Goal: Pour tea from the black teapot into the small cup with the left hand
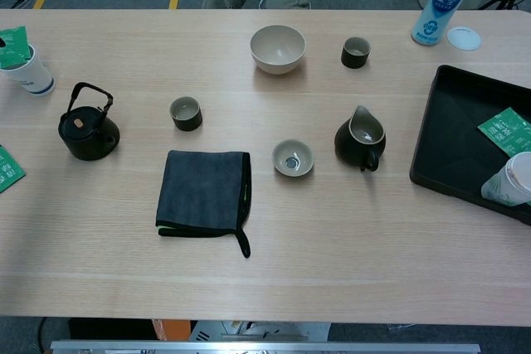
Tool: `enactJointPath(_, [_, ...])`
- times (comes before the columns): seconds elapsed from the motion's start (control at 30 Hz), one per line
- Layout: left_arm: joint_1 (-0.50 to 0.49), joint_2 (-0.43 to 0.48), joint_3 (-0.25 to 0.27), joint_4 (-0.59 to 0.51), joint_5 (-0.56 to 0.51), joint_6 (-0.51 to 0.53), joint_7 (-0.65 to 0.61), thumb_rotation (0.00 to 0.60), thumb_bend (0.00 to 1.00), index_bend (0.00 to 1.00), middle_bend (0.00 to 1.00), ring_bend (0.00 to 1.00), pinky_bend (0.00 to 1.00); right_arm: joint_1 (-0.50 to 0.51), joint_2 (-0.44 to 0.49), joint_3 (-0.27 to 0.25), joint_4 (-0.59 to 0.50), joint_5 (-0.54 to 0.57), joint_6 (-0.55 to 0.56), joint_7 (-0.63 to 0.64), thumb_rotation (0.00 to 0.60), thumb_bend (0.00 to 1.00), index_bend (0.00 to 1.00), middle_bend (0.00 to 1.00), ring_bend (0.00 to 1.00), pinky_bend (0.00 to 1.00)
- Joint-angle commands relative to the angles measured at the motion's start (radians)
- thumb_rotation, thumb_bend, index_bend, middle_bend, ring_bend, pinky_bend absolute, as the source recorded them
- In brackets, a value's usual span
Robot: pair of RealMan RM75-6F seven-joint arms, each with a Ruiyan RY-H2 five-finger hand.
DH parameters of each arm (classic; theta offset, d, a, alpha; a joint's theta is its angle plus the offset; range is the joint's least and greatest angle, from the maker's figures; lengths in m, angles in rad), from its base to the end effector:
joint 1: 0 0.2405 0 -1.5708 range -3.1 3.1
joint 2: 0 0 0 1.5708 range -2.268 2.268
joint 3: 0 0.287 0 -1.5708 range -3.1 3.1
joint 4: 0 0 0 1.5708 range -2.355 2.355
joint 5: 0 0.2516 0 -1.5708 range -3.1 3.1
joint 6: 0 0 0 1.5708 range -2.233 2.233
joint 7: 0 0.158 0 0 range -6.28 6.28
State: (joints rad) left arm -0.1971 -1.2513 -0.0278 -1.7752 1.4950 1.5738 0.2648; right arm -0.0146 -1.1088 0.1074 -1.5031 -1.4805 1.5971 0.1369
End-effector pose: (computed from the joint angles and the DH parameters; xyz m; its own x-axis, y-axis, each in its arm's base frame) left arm -0.2736 0.2223 0.0868 0.3610 -0.0831 0.9288 0.9234 -0.1074 -0.3685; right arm -0.3887 -0.1771 0.1785 0.3828 0.1393 0.9133 -0.9233 0.0913 0.3731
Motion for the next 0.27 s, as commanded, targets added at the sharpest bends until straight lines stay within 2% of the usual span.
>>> enactJointPath(0.03, [0.015,0.008,0.01,-0.004,0.003,0.004,0.013,0.496,0.44,0.32,0.37,0.26,0.11,-0.002,-0.001,-0.001,0.003,0.0,0.001,0.003,0.6,0.11,0.32,0.34,0.22,0.28])
enactJointPath(0.27, [0.037,0.009,0.006,-0.001,-0.027,-0.007,0.021,0.495,0.43,0.32,0.36,0.26,0.11,-0.003,-0.003,-0.003,0.012,0.002,-0.003,0.012,0.6,0.11,0.32,0.34,0.22,0.28])
